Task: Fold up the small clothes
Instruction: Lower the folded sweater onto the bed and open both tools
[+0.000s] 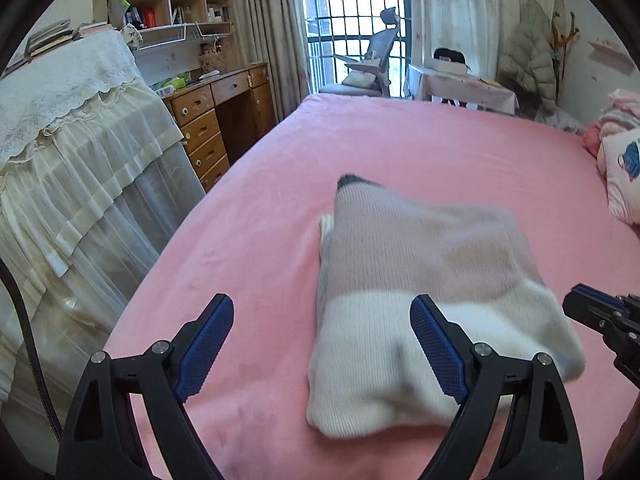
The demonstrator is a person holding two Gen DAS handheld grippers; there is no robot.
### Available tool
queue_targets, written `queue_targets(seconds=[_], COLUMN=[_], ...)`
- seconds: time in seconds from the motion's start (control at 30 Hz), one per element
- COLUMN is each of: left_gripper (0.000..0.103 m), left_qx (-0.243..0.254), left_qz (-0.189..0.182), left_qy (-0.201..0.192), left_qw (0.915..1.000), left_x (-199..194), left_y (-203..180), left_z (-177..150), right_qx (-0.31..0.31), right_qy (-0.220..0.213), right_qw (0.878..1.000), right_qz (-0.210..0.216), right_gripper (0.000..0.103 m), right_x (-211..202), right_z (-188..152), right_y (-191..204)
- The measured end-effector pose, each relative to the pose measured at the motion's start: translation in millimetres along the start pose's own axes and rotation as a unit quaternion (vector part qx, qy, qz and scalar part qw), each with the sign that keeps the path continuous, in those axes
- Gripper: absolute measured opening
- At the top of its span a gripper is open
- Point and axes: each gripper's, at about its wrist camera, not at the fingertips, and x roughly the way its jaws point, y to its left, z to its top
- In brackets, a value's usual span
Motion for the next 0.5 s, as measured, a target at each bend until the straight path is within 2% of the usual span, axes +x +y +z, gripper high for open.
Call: queue_targets(seconds=[0.13, 0.27, 0.37, 0.5], left_gripper=[0.089, 0.09, 0.093, 0.097], left_qx=[0.011, -0.033, -0.052, -0.054], left_qz=[0.017, -0.002, -0.011, -0.003], left_qy=[0.019, 0.048, 0.061, 0.063], left_qw=[0.9996, 0.9983, 0.9967, 0.9965], left_x=[2, 19, 28, 38], left_y=[-9, 4, 8, 8], left_z=[-26, -41, -49, -54], right_qx=[-0.027, -0.033, -0.031, -0.02], right_qy=[0.013, 0.044, 0.058, 0.06], right_qw=[1.0, 0.998, 0.998, 0.998], right_qz=[-0.003, -0.016, -0.017, -0.016], right_gripper=[0.007, 0.001, 0.0, 0.0], right_x=[7, 24, 36, 43], right_z=[-18, -37, -50, -56], right_y=[10, 4, -4, -8])
